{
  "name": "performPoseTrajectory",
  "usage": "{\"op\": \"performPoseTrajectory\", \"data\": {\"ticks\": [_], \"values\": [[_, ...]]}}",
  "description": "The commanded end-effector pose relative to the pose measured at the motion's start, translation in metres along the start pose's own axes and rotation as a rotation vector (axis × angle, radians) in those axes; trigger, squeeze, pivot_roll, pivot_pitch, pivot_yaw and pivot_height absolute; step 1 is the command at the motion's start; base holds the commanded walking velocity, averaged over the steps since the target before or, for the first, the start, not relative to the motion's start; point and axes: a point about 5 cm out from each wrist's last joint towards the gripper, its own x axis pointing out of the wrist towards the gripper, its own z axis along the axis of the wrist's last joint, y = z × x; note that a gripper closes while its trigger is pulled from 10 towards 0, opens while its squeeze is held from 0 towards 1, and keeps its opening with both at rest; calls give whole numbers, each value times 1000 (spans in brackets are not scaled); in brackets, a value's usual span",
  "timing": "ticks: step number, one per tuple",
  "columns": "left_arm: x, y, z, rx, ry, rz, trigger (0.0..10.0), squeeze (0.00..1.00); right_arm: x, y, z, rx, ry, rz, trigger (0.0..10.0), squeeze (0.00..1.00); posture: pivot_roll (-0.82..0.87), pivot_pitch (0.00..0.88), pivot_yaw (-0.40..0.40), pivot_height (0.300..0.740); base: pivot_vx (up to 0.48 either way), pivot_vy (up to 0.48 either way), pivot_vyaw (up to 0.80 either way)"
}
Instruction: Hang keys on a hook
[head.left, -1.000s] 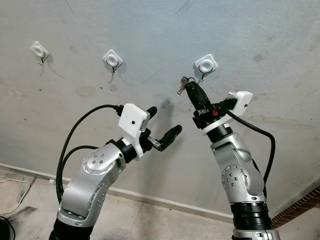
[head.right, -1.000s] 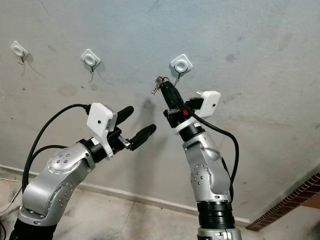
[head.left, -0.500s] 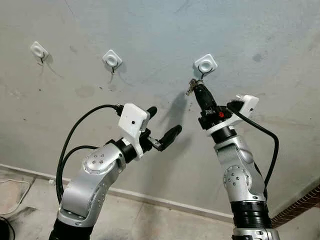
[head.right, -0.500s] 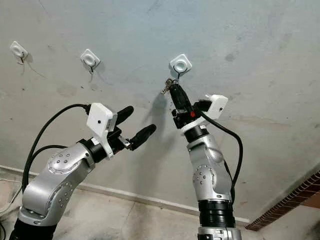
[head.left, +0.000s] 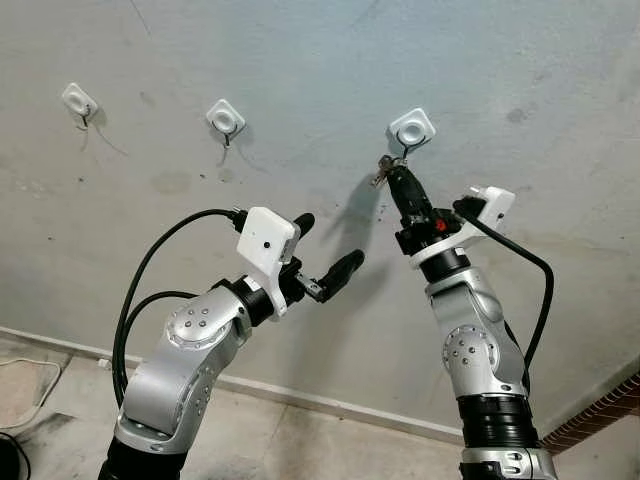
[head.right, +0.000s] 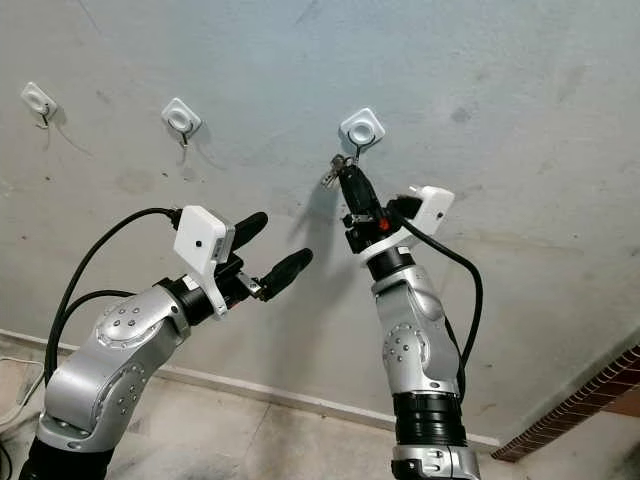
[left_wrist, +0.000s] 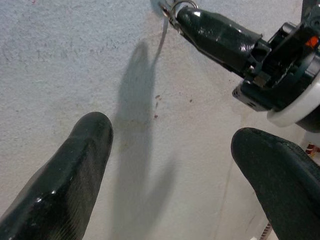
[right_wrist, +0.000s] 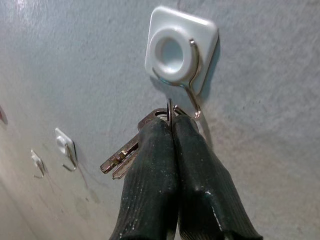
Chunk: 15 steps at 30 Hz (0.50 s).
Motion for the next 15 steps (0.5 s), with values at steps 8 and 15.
{"op": "performPoseTrajectory", "data": {"ticks": [8,15], "values": [[0,0,2,10,-3,1,10000,0,3,-3,2,42,-28,-34,10000,0,198,0,60,740,0,0,0],[1,-1,2,11,-4,-4,10000,0,2,-9,-2,83,-23,-78,10000,0,199,0,60,740,0,0,0]]}}
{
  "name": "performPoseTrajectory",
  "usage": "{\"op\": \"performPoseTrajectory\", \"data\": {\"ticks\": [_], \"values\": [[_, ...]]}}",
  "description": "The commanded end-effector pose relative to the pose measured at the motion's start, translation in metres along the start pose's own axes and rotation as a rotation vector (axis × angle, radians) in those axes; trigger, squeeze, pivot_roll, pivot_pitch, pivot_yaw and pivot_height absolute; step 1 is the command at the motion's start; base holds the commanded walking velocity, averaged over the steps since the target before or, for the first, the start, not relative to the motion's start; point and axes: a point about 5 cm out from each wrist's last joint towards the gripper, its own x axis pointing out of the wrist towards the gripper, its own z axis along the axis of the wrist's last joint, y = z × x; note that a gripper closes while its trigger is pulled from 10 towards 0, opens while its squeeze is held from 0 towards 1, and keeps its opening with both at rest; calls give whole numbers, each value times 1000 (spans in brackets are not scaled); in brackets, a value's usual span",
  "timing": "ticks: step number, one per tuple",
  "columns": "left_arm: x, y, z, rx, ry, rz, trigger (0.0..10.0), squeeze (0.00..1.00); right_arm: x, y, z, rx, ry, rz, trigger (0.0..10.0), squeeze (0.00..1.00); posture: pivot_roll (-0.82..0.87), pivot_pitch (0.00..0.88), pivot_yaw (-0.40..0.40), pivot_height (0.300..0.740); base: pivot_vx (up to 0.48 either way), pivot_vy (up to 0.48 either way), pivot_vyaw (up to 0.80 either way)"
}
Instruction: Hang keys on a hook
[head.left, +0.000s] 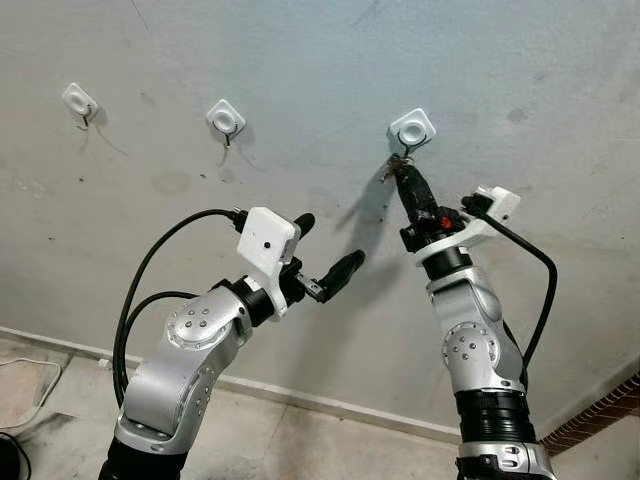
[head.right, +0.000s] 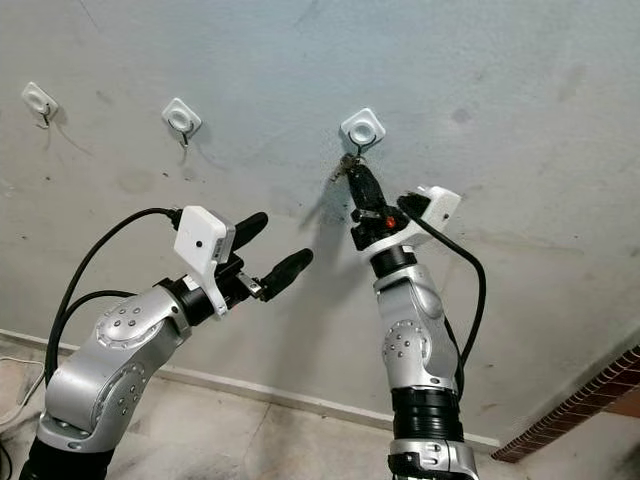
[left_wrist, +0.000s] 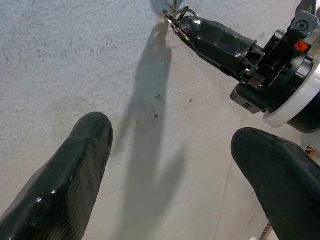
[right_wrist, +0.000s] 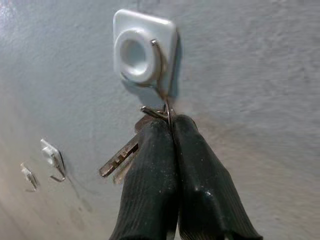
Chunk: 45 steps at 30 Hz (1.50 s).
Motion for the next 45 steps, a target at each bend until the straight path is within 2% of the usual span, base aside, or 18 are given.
{"op": "performPoseTrajectory", "data": {"ticks": [1,11,24,25,27,28,40,45], "values": [[1,0,2,12,-4,-1,10000,0,3,-2,-1,34,-3,-23,10000,0,199,0,60,740,0,0,0],[1,-1,2,11,-6,-2,10000,0,-2,-5,-12,56,29,-53,10000,0,201,0,58,740,0,0,0],[5,-3,11,23,-32,-23,10000,0,-3,1,-22,-27,82,-40,10000,0,196,0,58,740,0,0,0],[5,-3,11,23,-32,-23,10000,0,-3,2,-24,-20,84,-31,10000,773,196,0,58,740,0,0,0],[5,-3,11,23,-32,-23,10000,0,-4,2,-24,-24,86,-29,10000,773,196,0,58,740,0,0,0],[5,-4,10,23,-30,-24,10000,0,-4,2,-25,-22,88,-27,10000,1000,196,0,58,740,0,0,0],[5,-3,8,20,-23,-23,10000,0,-6,1,-28,-32,106,-31,10000,1000,193,0,58,740,0,0,0],[4,-3,6,19,-20,-18,10000,0,-5,1,-26,-123,100,-45,10000,1000,193,0,58,740,0,0,0]]}}
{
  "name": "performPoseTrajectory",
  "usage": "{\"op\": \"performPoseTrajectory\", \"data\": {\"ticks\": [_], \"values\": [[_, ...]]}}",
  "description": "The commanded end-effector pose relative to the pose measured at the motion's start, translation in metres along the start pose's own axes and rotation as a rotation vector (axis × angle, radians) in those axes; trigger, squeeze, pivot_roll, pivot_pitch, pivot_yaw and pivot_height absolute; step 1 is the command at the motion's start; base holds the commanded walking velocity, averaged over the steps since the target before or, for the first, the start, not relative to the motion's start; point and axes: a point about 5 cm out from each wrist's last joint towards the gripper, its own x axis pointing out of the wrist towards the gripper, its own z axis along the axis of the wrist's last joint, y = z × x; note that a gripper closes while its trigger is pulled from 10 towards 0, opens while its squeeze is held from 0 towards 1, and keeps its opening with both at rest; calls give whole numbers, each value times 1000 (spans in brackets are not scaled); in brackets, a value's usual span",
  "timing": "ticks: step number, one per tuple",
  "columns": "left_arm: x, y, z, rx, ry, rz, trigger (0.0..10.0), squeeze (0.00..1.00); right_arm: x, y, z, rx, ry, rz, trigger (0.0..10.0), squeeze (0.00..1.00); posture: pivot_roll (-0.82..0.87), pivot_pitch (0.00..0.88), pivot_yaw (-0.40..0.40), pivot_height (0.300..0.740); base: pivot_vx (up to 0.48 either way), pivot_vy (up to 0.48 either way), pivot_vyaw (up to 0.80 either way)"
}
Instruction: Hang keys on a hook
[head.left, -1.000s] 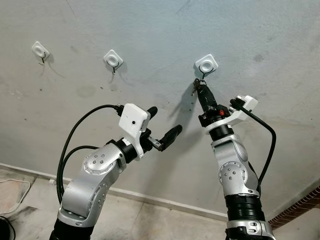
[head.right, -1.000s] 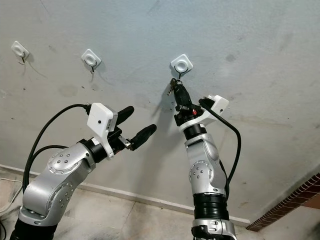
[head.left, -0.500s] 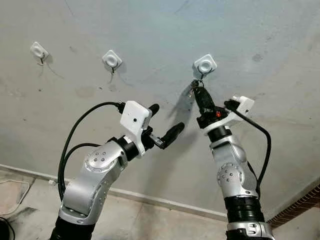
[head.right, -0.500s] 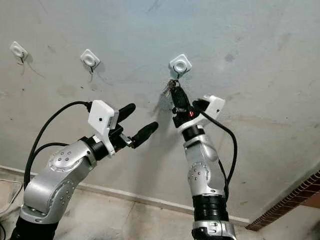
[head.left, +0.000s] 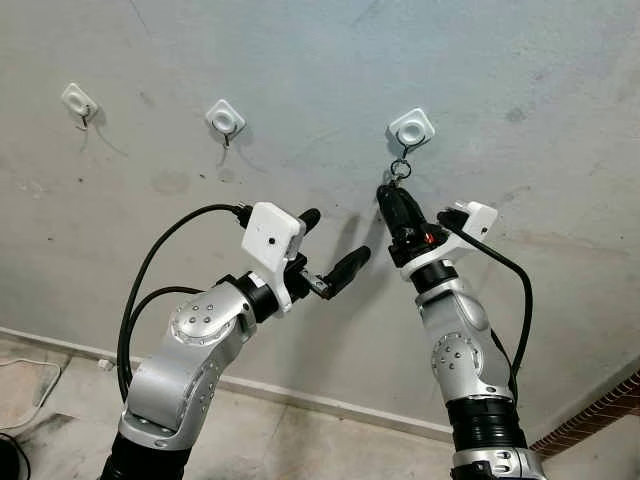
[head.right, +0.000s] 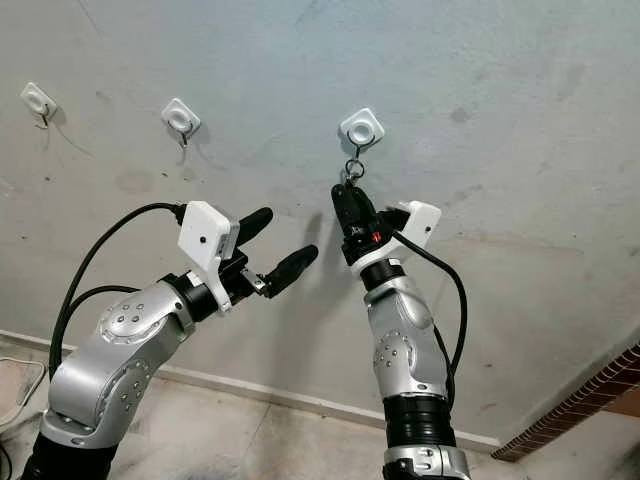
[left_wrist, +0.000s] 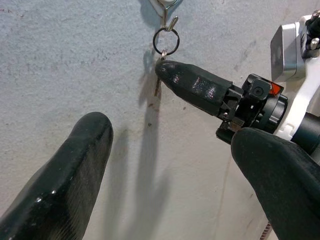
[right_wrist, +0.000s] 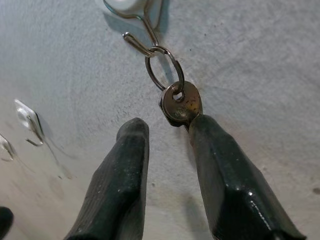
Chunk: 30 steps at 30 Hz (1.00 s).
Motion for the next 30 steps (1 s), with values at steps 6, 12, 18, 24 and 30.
{"op": "performPoseTrajectory", "data": {"ticks": [6,12,18,24,30], "values": [[-1,2,-3,13,5,18,10000,0,-3,9,2,-130,7,35,10000,1000,186,0,58,740,0,0,0],[-1,3,-8,17,14,42,10000,0,-13,11,11,-257,16,39,10000,1000,160,0,53,740,0,0,0],[-2,4,-11,28,12,63,10000,0,-32,13,18,-333,38,39,10000,1000,143,0,41,740,0,0,0],[-6,7,-13,-17,5,121,10000,0,-54,14,23,-366,73,40,10000,1000,128,0,32,740,0,0,0],[-14,14,-20,-5,26,222,10000,0,-78,15,35,-414,98,9,10000,1000,102,0,16,740,0,0,0]]}}
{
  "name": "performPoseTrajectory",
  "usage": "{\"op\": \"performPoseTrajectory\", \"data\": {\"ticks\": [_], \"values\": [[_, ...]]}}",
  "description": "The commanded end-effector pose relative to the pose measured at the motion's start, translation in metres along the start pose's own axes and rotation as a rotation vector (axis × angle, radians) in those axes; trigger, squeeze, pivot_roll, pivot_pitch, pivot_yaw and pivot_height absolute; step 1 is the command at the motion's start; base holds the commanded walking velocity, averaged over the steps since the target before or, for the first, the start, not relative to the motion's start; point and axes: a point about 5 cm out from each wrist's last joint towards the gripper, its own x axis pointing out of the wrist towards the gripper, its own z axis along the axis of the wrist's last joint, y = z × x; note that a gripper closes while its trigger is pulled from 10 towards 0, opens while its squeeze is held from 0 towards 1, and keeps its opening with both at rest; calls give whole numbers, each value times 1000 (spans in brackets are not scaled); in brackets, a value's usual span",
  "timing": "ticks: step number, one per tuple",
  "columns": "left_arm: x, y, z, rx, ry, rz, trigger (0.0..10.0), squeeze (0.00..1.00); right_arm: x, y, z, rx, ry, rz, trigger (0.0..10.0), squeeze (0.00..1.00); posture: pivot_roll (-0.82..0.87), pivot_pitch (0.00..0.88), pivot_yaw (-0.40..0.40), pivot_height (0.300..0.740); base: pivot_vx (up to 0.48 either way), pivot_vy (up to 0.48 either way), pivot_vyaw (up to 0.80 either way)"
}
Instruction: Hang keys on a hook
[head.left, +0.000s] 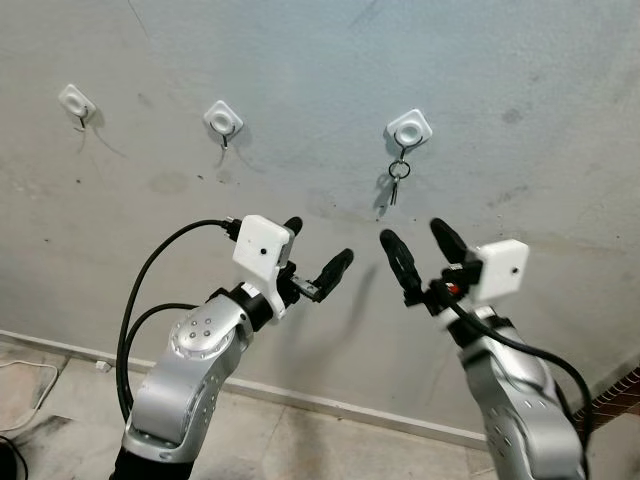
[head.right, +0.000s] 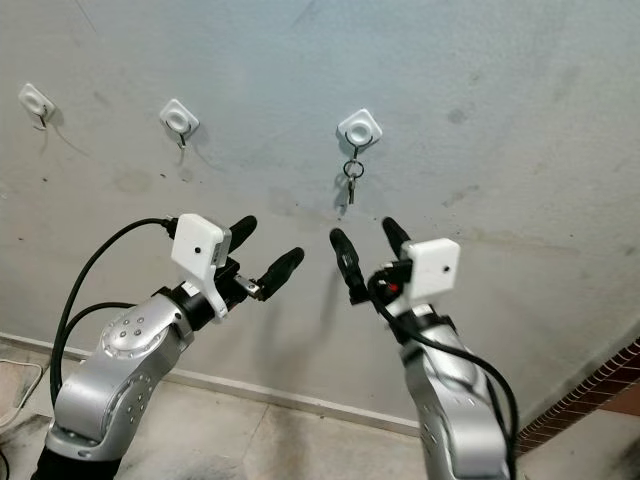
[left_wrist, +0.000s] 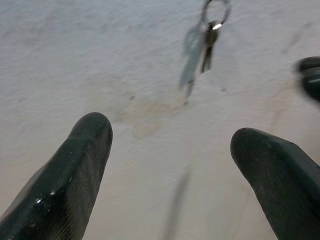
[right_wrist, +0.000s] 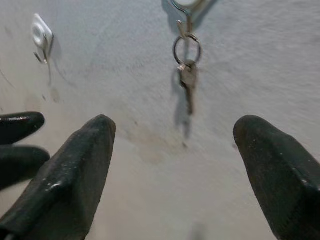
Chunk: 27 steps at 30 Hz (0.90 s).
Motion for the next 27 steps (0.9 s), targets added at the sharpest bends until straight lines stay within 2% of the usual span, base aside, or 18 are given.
{"op": "performPoseTrajectory", "data": {"ticks": [1,6,12,13,18,27], "values": [[-4,8,1,25,-6,68,10000,0,-5,2,12,-30,-20,-6,10000,1000,95,0,15,740,0,0,0],[-11,20,-6,39,28,151,10000,0,-17,5,17,-27,-9,-66,10000,1000,79,0,3,740,0,0,0],[-22,21,-18,42,79,134,10000,0,-27,5,14,-54,48,-159,10000,1000,73,0,-4,740,0,0,0],[-23,21,-20,37,86,134,10000,0,-28,4,13,-66,62,-183,10000,0,73,0,-4,740,0,0,0],[-22,23,-25,5,105,153,10000,0,-29,4,-1,32,159,-216,10000,0,64,0,-5,740,0,0,0],[-16,22,-22,-26,96,151,10000,0,-24,7,2,69,145,-213,10000,0,58,0,-6,740,0,0,0]]}}
